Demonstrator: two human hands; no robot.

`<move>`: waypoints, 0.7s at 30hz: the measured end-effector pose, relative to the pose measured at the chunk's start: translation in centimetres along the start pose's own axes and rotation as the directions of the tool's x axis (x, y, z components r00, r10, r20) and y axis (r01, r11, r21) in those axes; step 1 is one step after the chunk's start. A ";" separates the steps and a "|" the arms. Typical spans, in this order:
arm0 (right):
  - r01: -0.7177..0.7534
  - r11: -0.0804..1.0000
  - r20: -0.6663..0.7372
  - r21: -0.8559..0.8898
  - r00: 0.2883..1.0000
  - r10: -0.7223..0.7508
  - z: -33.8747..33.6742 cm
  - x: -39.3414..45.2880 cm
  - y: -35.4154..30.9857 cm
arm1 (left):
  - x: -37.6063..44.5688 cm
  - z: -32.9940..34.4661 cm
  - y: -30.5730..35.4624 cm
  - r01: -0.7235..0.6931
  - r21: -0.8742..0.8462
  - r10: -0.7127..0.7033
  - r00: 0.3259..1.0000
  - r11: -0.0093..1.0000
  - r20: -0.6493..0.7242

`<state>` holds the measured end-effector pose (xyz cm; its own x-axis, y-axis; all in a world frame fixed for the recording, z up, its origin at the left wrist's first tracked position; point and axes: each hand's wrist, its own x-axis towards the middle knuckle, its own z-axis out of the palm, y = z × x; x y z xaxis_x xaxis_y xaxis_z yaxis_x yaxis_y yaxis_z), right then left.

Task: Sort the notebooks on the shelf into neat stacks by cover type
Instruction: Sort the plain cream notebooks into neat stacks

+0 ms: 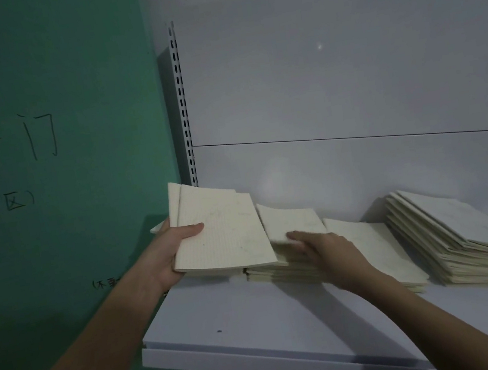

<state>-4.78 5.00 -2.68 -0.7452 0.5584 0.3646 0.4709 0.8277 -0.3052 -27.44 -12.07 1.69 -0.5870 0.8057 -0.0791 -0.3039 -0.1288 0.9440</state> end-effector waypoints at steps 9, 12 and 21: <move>0.077 0.893 -0.430 0.443 0.892 0.136 -2.7 0.2 -3.3 | 0.0 3.0 -0.9 -0.008 0.022 0.008 1.000 1.000 0.016; 0.136 0.958 -0.359 0.253 0.933 -0.037 -2.8 -0.8 -5.2 | 0.0 5.2 -1.1 0.011 0.010 -0.011 1.000 1.000 0.021; 0.261 0.954 -0.082 0.148 0.964 -0.252 -1.7 -3.1 -4.4 | -0.4 7.6 -3.1 0.022 -0.083 -0.018 0.999 0.996 0.047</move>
<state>-3.78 -0.24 -0.99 -0.7986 0.3348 0.5002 0.1845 0.9272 -0.3260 -20.54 -7.62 1.28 -0.5453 0.8343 -0.0809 -0.3779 -0.1585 0.9122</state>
